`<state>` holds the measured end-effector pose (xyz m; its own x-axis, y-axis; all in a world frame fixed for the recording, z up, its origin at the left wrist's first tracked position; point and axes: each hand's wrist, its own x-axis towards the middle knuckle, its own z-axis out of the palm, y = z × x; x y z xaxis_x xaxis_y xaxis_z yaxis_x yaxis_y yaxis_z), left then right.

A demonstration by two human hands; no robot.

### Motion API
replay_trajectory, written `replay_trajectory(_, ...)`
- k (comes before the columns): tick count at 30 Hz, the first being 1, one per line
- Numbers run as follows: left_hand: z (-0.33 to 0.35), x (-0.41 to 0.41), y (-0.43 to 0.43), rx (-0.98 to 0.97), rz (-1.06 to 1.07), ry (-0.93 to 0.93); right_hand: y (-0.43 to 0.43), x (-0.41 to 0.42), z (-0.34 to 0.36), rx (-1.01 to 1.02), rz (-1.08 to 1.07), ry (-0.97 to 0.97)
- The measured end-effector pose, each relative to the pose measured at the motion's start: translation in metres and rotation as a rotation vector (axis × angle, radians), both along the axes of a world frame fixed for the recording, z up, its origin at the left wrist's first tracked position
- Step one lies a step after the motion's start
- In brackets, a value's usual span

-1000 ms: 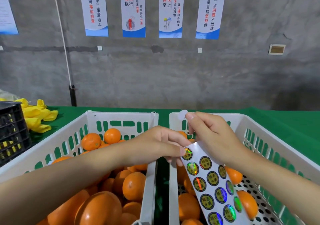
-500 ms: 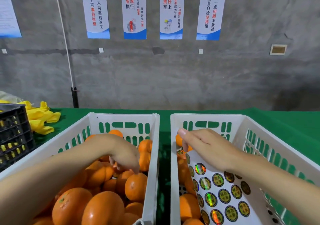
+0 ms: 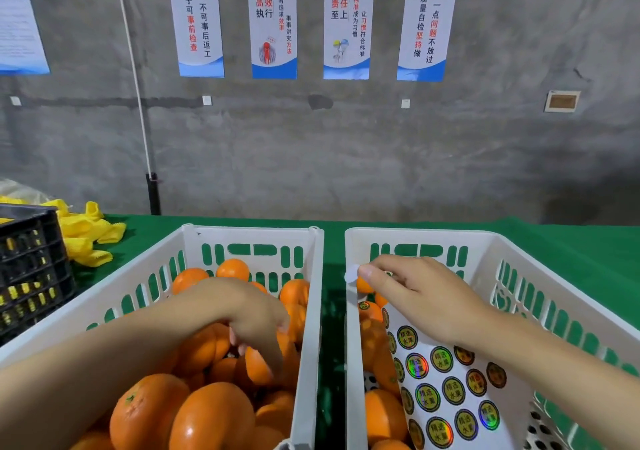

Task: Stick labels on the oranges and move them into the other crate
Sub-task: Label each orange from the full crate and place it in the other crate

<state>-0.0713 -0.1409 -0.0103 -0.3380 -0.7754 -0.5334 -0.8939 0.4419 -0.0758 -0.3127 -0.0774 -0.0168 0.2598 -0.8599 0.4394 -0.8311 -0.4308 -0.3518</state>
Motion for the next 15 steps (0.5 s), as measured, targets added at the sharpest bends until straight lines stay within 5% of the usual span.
replay_trajectory(4, 0.01, 0.001, -0.013, -0.486, 0.085, -0.03, -0.002, -0.001, -0.001, -0.038, -0.056, 0.037)
replay_trajectory(9, 0.018, -0.009, -0.015, -0.959, 0.123, 0.454, -0.005, -0.001, -0.003, -0.113, -0.145, 0.025)
replay_trajectory(12, 0.014, -0.026, 0.001, -0.973, 0.019, 0.694, -0.006, 0.0, -0.001, -0.179, -0.193, -0.011)
replay_trajectory(15, 0.003, -0.037, 0.015, -0.817, -0.05, 0.732, -0.004, -0.001, 0.004, -0.238, -0.222, -0.06)
